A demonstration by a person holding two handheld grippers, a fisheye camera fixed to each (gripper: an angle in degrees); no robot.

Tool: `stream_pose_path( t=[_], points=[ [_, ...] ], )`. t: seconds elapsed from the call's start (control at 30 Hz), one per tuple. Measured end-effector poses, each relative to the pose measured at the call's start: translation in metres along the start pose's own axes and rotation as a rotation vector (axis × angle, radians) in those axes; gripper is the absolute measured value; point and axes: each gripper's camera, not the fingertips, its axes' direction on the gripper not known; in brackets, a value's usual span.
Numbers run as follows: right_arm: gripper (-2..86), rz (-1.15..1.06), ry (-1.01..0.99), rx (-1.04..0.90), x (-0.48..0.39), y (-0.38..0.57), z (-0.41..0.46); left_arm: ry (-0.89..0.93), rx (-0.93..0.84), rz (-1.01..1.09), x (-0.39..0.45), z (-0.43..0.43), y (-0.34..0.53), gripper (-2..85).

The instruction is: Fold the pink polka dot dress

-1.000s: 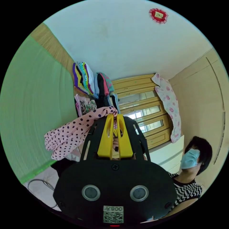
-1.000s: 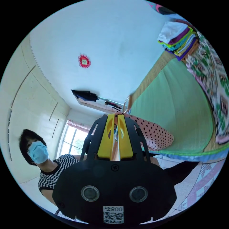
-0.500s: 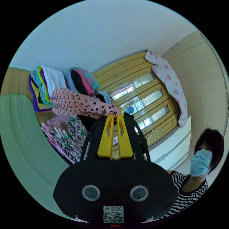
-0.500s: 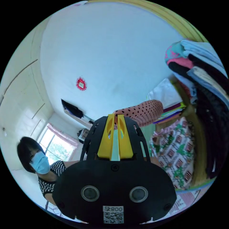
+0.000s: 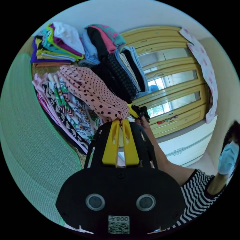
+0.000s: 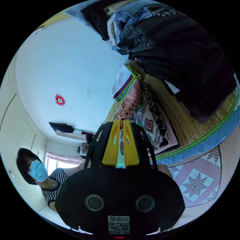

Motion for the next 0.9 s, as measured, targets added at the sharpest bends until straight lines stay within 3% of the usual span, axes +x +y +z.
stream_pose_path(
  t=[0.17,0.57,0.73,0.9],
  points=[
    [1.8,0.0,0.049,-0.022,0.015,-0.001,-0.013,-0.118,-0.094,0.123,0.004,0.049,-0.004,2.7],
    [1.3,0.114,0.11,0.023,0.059,0.02,-0.021,-0.154,-0.228,-0.007,-0.062,0.12,-0.016,3.3],
    [0.4,0.118,0.147,0.143,0.046,0.043,-0.032,-0.085,-0.223,-0.034,-0.079,0.115,-0.012,2.2],
    [0.1,-0.058,0.259,0.231,-0.027,0.078,-0.009,-0.058,-0.149,-0.005,-0.079,0.096,-0.006,0.7]
  ],
)
